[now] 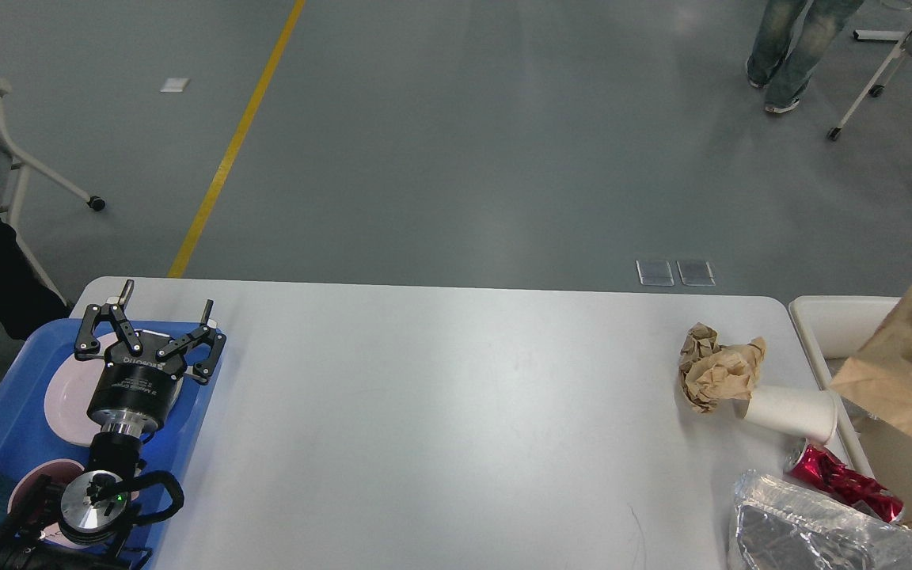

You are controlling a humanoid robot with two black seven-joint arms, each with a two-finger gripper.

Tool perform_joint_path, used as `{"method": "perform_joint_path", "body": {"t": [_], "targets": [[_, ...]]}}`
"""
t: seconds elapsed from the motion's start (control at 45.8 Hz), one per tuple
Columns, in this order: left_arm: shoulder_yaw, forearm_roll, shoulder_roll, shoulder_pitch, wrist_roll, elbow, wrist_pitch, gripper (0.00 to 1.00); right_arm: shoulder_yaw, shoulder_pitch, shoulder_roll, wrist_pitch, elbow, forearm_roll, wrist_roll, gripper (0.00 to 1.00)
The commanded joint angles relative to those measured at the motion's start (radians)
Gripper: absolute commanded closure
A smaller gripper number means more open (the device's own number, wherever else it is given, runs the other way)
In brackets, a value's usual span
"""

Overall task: Tidy desktop
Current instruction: 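Release the paper bag inside the bin with the right gripper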

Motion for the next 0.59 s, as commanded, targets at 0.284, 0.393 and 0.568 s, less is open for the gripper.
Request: {"method": "perform_joint_path", "body": {"t": [0.284, 0.393, 0.568], "targets": [[0.000, 0.000, 0.000, 0.000, 0.000, -0.001, 0.000, 0.04, 0.330, -0.689, 0.050, -0.188, -0.592, 0.005, -0.031, 1.00], [0.000, 0.000, 0.000, 0.000, 0.000, 0.001, 0.000, 0.04, 0.384, -0.839, 0.110, -0.188, -0.783, 0.003, -0.042, 1.00], [0.000, 0.000, 0.000, 0.000, 0.000, 0.001, 0.000, 0.04, 0.409, -0.987, 0.196, -0.252, -0.934, 0.003, -0.063, 1.00]]}}
